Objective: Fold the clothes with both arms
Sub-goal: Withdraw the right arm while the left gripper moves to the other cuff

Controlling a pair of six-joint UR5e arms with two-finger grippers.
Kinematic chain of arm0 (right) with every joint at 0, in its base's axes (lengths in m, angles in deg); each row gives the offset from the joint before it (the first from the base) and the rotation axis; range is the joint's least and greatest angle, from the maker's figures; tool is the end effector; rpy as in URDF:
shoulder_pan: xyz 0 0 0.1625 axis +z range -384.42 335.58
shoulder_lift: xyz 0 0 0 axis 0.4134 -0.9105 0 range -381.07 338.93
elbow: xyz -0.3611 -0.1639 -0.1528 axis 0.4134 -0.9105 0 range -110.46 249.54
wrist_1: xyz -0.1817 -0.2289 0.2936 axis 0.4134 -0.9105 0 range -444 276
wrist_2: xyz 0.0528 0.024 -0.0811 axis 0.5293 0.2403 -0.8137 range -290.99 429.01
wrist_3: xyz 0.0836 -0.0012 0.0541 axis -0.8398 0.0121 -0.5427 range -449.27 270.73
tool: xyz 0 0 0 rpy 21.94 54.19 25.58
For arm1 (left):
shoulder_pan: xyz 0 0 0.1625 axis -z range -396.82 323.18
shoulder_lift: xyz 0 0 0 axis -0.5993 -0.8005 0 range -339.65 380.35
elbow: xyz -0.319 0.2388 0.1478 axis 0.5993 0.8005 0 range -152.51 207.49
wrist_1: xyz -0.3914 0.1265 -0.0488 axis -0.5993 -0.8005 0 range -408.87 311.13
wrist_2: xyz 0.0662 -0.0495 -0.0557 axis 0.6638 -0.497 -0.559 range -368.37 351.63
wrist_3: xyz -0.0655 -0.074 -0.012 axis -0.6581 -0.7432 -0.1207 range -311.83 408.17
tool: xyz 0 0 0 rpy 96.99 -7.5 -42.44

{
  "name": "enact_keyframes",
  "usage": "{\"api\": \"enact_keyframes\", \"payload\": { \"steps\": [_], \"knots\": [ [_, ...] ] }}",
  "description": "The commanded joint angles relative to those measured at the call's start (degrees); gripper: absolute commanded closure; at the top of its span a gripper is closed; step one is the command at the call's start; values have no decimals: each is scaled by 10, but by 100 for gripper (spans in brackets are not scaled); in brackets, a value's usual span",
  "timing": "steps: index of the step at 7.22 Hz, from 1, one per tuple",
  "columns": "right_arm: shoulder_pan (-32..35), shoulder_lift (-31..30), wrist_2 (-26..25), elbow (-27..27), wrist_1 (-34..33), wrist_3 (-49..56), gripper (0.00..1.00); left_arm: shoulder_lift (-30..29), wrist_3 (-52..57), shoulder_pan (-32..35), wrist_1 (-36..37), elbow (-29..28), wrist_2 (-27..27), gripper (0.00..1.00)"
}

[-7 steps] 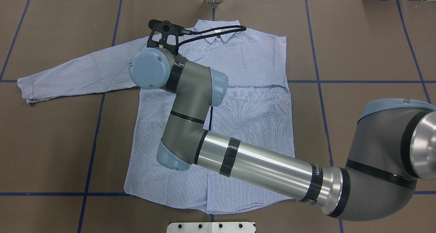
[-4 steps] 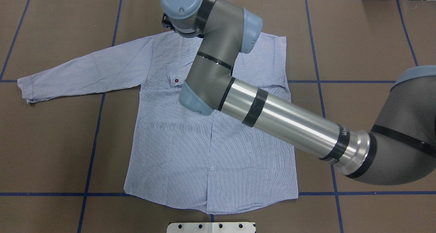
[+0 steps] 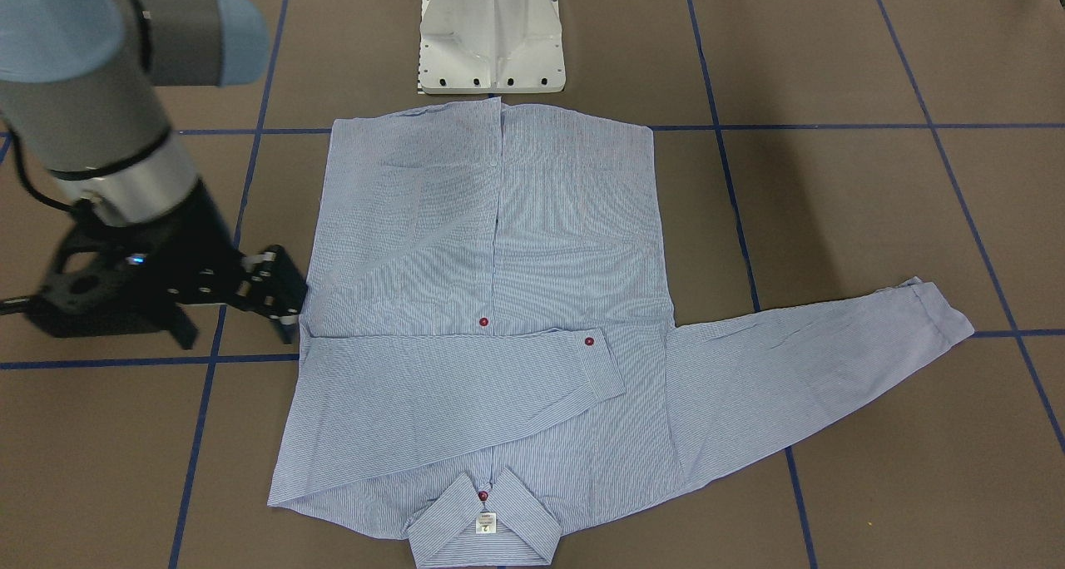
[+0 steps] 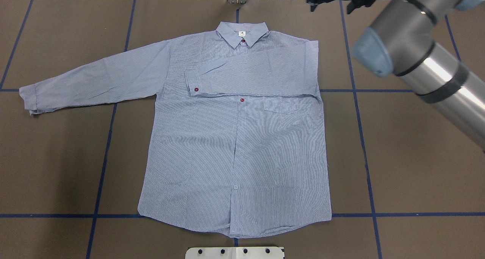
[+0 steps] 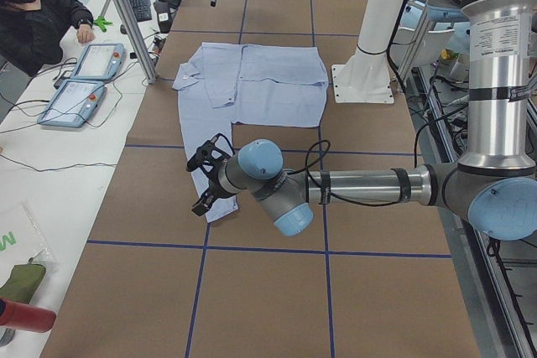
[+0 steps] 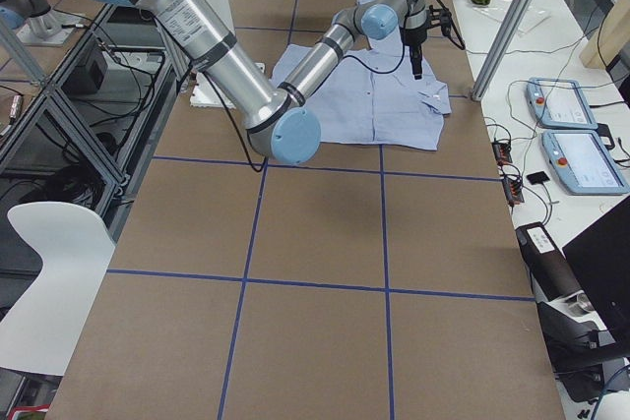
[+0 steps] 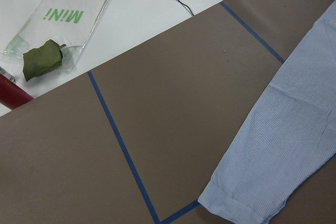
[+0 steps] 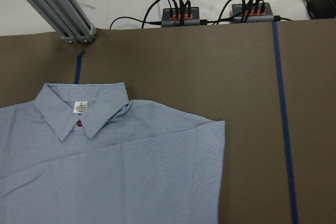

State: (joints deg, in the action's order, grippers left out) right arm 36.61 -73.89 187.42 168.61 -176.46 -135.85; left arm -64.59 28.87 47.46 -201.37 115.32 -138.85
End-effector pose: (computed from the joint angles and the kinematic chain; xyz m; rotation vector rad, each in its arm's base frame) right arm -0.2448 -0.6195 0.2119 0.3027 -0.8300 0.0977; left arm -0.0214 -0.4751 0.5965 0.7565 0.8306 0.1287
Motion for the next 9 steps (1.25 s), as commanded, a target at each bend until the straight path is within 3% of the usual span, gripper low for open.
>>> {"api": "enact_keyframes", "payload": {
  "steps": [1,2,3,5,7,9],
  "knots": [
    [93,-121,65,67,-22,188,0,0,-162,-94,-102,-50,87,0],
    [139,-166,121,69,-17,266,0,0,-219,-135,-142,-76,120,0],
    [171,-191,141,70,-17,308,0,-6,-303,-181,-215,-122,166,0],
    [174,-205,139,79,-17,309,0,-22,-430,-271,-307,-180,259,0],
    [174,-205,138,79,-16,309,0,-27,-480,-310,-329,-195,294,6],
    [174,-204,137,79,-16,308,0,-30,-479,-316,-330,-209,295,7]
  ]
}}
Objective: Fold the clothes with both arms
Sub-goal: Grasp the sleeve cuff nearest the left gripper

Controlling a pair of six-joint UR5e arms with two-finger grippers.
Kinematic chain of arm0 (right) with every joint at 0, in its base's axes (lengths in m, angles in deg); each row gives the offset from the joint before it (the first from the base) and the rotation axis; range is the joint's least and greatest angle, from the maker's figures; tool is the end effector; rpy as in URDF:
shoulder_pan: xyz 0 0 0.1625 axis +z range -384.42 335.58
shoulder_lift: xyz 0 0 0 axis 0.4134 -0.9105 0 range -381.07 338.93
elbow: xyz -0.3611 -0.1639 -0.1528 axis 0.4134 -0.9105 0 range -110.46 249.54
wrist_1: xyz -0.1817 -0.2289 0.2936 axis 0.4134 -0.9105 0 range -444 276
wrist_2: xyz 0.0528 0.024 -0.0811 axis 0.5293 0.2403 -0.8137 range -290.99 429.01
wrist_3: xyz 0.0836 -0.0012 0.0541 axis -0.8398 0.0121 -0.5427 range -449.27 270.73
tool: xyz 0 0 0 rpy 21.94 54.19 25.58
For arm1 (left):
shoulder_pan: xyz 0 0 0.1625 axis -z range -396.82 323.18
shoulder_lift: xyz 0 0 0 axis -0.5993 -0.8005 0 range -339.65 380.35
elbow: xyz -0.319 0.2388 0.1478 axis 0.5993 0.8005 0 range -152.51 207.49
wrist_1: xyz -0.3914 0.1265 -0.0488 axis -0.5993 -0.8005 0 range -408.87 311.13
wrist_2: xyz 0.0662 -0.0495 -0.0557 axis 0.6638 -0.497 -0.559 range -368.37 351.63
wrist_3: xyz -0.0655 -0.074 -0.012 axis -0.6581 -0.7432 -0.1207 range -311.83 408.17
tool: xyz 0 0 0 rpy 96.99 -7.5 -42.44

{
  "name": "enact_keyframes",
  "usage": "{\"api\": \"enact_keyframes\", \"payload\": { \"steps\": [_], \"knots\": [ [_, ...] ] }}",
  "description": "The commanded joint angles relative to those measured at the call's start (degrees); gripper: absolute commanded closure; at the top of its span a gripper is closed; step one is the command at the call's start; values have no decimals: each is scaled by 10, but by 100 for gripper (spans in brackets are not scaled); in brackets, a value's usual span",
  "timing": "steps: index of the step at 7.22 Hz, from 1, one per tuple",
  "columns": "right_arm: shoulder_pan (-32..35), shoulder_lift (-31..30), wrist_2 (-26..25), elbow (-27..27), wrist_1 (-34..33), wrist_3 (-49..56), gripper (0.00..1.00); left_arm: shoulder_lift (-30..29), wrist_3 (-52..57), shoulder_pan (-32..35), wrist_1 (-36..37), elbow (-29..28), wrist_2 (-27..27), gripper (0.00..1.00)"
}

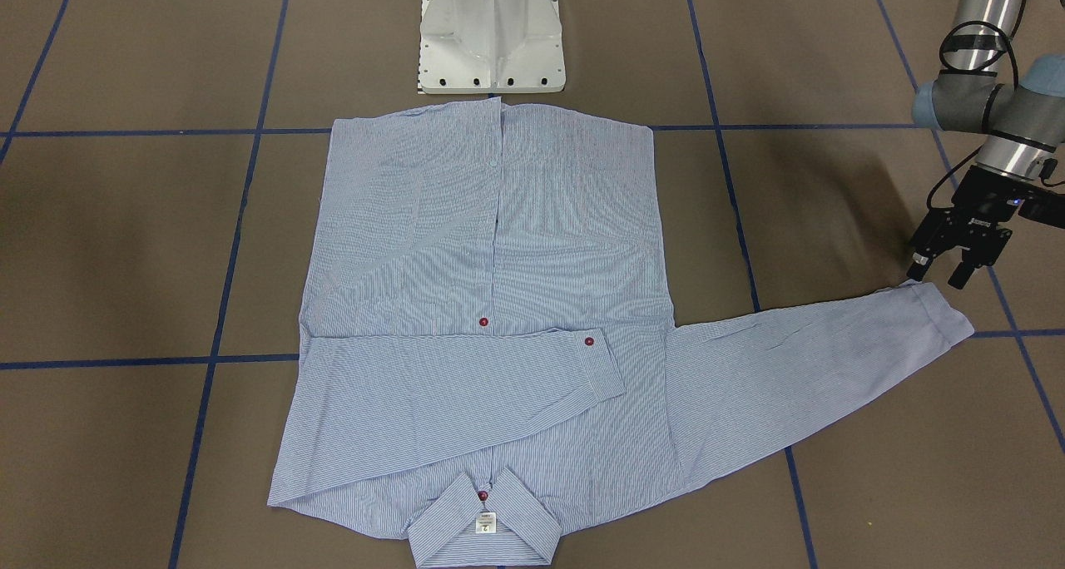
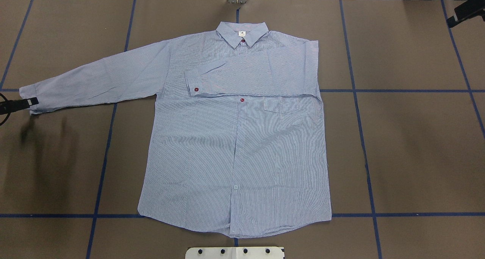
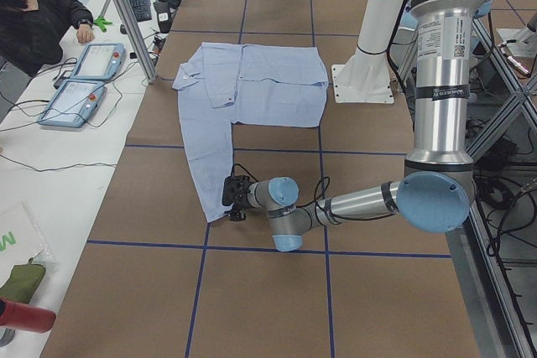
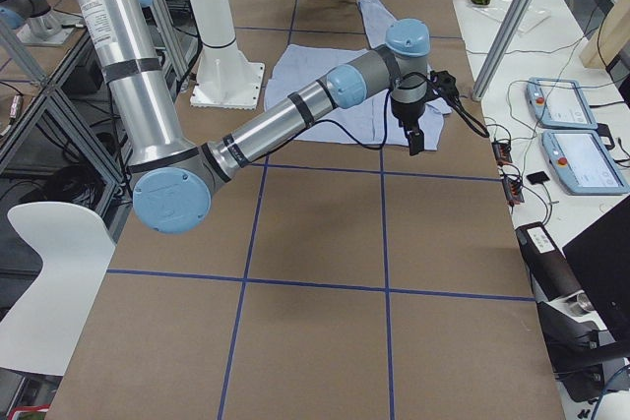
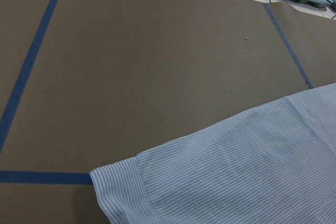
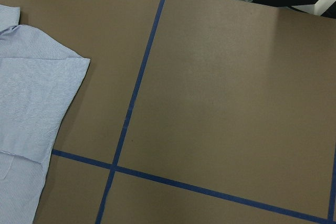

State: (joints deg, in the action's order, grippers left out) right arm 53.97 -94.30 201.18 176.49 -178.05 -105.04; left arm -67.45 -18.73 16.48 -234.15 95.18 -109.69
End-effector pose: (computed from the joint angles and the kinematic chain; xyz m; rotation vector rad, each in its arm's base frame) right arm -0.0501 -0.5736 0.3664 0.3098 -0.8150 -0.1226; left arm 0.1870 -0.4412 0.6880 0.6291 1.0787 -0.3354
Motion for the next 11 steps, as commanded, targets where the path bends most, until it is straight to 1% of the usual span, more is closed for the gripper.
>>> {"api": "enact_keyframes", "payload": {
  "steps": [1,2,3,4,5,6,7,8,9,10,11],
  "knots": [
    [0,0,-2,1,0,-1,0,-2,-4,-8,-2,-11,3,9],
    [0,0,-2,2,0,-4,0,-3,-5,-8,-1,-11,3,18],
    [0,0,-2,6,0,-6,0,-3,-6,-8,-1,-13,4,31],
    [0,0,-2,11,-1,-6,0,-11,-11,-8,-1,-25,11,38],
    [0,-1,-2,12,-1,-6,0,-21,-13,-8,-2,-39,11,41],
    [0,-1,-3,12,-1,-6,0,-21,-13,-8,-3,-37,11,52],
    [0,-1,-1,12,-1,-7,0,-20,-12,-8,-4,-33,10,74],
    [0,0,-1,13,-1,-7,0,-20,-11,-7,-4,-24,8,99],
    [0,0,0,13,-1,-8,0,-15,-9,-7,-4,-17,3,100],
    [0,0,0,12,-1,-7,0,-10,-9,-3,-3,8,-25,100],
    [0,0,-1,12,-1,-8,0,-2,-7,5,6,50,-62,100]
  ]
}}
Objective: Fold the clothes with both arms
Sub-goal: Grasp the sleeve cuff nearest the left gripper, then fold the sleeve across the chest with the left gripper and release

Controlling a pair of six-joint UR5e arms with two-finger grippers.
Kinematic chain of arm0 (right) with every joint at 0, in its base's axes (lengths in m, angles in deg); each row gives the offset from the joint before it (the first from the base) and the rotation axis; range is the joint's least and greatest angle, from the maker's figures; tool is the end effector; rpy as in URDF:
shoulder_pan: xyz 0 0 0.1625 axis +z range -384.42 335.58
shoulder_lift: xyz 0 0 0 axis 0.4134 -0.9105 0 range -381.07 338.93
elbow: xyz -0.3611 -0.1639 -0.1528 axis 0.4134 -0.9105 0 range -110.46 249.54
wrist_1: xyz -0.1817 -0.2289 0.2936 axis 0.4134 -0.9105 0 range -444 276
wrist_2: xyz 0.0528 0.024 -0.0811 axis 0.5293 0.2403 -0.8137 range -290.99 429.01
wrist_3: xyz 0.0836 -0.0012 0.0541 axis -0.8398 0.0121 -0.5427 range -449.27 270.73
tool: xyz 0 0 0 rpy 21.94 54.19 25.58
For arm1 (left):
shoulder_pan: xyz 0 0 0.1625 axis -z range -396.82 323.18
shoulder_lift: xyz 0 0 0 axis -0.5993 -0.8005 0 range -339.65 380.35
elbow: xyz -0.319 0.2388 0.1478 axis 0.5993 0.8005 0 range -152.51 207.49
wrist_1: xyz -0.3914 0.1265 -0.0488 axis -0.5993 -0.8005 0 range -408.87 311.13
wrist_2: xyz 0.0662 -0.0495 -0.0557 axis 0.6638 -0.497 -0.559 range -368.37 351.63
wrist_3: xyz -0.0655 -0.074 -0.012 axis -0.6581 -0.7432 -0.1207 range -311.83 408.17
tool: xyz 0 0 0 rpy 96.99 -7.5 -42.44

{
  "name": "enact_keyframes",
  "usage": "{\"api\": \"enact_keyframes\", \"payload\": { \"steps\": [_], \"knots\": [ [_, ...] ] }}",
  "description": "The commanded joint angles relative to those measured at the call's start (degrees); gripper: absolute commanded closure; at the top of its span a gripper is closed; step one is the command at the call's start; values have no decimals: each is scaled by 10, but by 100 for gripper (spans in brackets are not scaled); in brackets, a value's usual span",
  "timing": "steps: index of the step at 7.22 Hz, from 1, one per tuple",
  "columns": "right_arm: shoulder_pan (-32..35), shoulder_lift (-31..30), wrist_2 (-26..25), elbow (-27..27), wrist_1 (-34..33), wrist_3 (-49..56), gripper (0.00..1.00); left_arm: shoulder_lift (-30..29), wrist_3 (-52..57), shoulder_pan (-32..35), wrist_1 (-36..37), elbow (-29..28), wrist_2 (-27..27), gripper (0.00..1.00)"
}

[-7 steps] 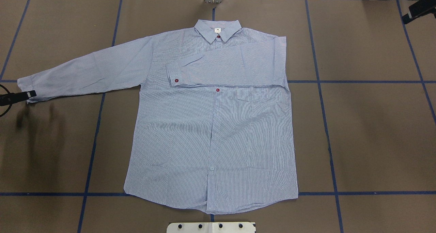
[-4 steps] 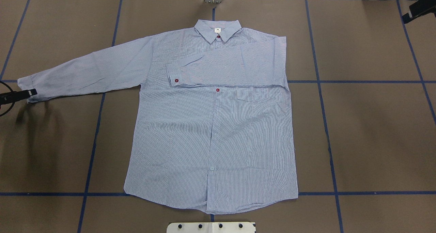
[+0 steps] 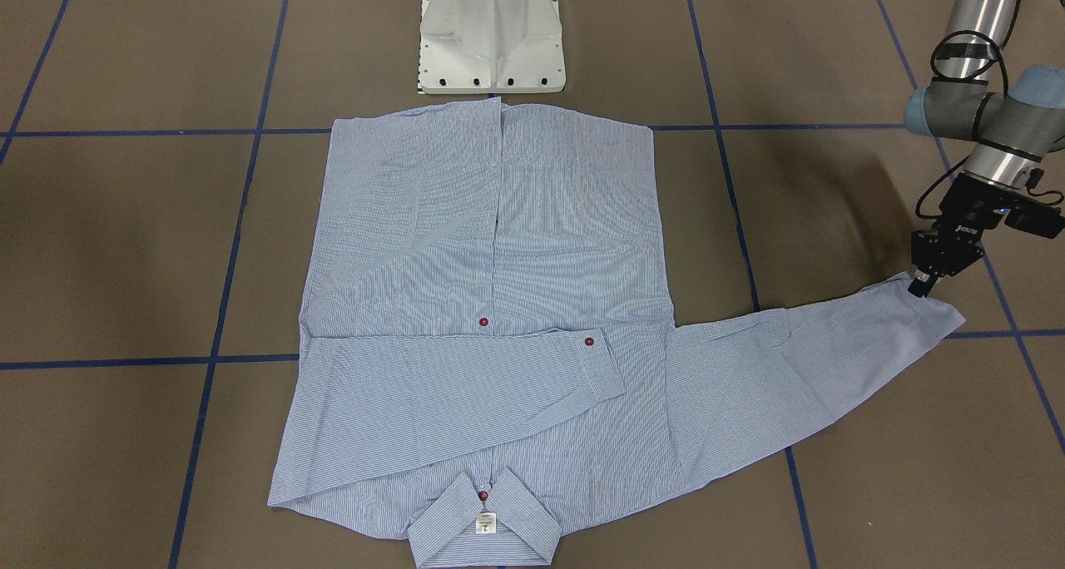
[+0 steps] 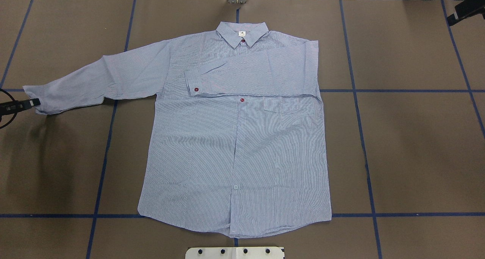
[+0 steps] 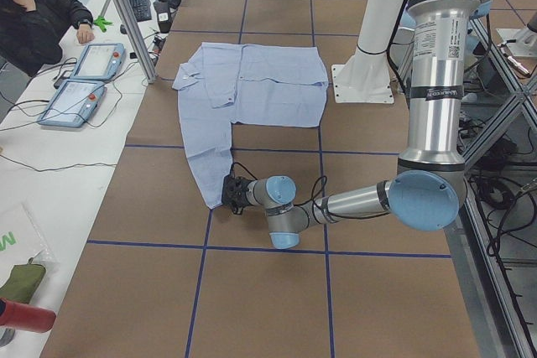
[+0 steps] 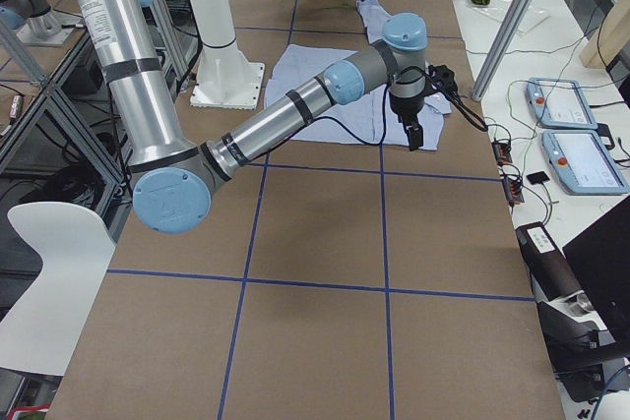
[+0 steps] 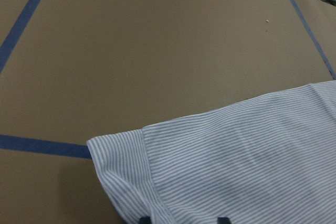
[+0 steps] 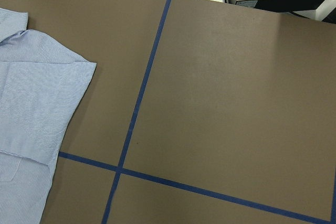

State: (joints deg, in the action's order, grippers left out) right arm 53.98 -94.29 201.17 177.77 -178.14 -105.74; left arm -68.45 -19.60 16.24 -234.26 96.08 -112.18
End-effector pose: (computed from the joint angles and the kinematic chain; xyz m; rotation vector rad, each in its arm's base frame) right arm -0.0490 -0.5691 0.3565 0.3246 -0.8200 -0.1188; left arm 0.1979 -0.4454 0.6717 0.6095 1.1315 -0.3095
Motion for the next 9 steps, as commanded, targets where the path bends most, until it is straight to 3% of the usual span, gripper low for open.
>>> {"api": "enact_keyframes", "payload": {
  "steps": [1,3,4,5,7,8,9],
  "knots": [
    [0,0,0,0,0,-1,0,10,3,16,8,83,-41,100],
    [0,0,-1,0,0,-1,0,0,3,27,36,166,-80,100],
    [0,0,0,0,0,-1,0,-31,3,34,141,223,-141,100],
    [0,0,0,1,0,-1,0,-87,4,35,244,271,-145,100],
    [0,-1,0,1,0,-1,0,-247,4,-22,433,272,-134,100],
    [0,-1,-1,4,0,-1,0,-315,4,-61,517,261,-80,100],
    [0,-2,-1,3,0,-1,0,-381,4,-87,548,222,-46,100]
  ]
}}
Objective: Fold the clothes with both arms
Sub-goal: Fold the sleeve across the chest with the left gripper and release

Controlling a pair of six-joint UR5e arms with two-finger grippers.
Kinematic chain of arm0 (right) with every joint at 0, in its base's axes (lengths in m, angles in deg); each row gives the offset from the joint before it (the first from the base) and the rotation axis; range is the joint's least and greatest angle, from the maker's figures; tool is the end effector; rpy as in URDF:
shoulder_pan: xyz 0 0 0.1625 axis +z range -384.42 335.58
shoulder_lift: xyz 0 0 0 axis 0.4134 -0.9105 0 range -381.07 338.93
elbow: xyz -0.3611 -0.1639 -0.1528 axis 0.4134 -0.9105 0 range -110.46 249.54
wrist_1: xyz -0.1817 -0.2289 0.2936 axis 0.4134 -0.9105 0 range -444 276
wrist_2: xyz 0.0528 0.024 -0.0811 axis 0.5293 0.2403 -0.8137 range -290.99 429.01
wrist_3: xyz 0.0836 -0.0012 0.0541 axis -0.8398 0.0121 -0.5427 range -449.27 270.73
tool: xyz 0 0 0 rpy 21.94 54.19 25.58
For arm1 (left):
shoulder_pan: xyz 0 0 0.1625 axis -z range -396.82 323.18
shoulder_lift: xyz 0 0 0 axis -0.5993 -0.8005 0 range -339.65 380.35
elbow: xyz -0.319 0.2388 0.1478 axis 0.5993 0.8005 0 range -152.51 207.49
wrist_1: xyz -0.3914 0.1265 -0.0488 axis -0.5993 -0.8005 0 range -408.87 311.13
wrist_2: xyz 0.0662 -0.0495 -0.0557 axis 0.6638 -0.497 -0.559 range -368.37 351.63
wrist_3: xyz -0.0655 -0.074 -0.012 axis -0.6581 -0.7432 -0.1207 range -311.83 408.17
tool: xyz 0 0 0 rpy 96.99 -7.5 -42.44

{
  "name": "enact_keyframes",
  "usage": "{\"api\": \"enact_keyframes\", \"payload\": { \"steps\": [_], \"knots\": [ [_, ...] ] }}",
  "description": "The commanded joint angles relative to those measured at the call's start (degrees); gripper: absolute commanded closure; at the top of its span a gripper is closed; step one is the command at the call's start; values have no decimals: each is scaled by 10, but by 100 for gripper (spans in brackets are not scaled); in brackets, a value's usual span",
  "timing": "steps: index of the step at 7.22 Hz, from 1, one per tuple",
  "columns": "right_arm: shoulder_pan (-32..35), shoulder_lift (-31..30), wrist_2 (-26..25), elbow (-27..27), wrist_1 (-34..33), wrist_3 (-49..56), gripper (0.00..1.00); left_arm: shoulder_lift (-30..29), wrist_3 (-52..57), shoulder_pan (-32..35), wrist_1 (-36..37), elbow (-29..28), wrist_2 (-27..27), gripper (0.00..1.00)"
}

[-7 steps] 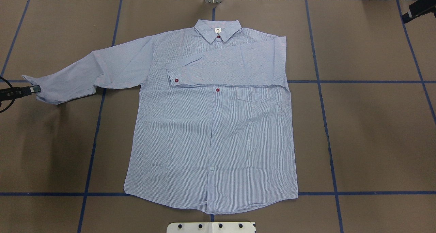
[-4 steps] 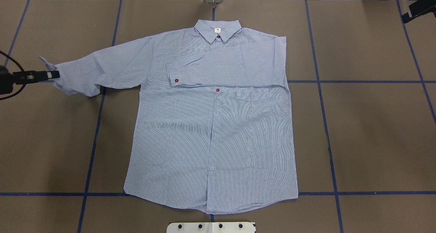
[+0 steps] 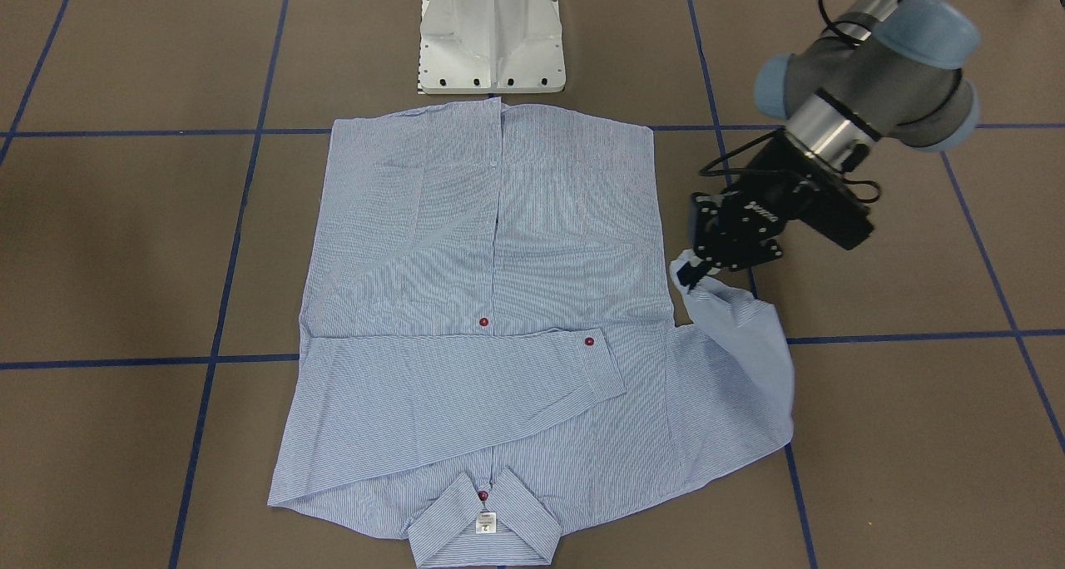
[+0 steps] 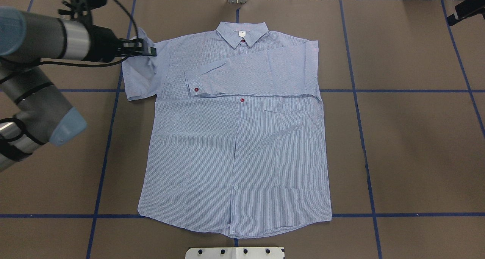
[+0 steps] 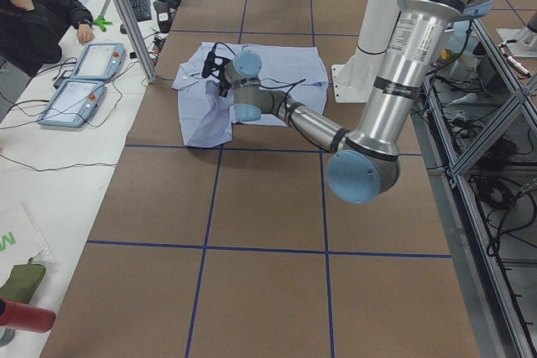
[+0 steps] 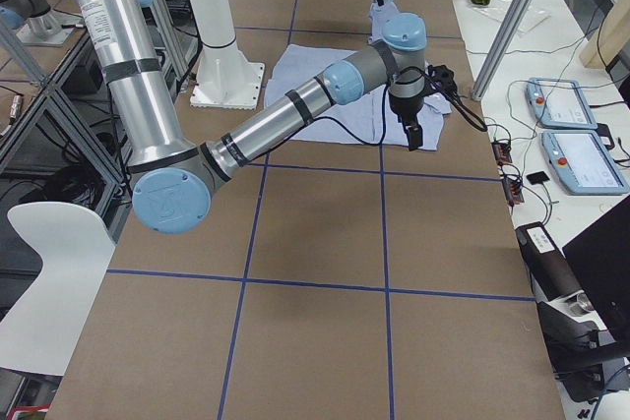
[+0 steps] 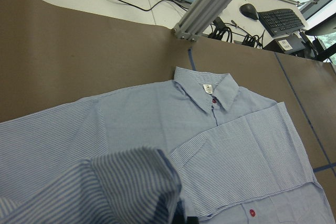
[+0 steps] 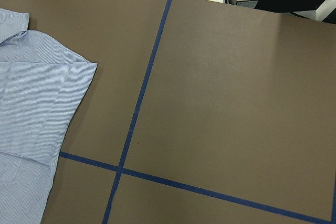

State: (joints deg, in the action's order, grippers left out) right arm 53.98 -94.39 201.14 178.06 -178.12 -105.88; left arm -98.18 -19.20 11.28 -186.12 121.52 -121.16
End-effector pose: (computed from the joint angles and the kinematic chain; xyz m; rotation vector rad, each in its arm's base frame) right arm -0.0487 -0.5677 0.3552 0.3272 -0.8205 -0.1177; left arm 0.3580 -0.5408 0.2430 0.5229 1.3068 -0.0918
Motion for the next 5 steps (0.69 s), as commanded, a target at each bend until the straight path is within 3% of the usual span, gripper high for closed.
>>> {"api": "enact_keyframes", "payload": {
  "steps": [1,5],
  "knots": [
    [0,0,0,-1,0,0,0,-123,0,-48,66,-65,48,100],
    [0,0,0,-1,0,0,0,-186,-2,-99,68,-110,105,100]
  ]
}}
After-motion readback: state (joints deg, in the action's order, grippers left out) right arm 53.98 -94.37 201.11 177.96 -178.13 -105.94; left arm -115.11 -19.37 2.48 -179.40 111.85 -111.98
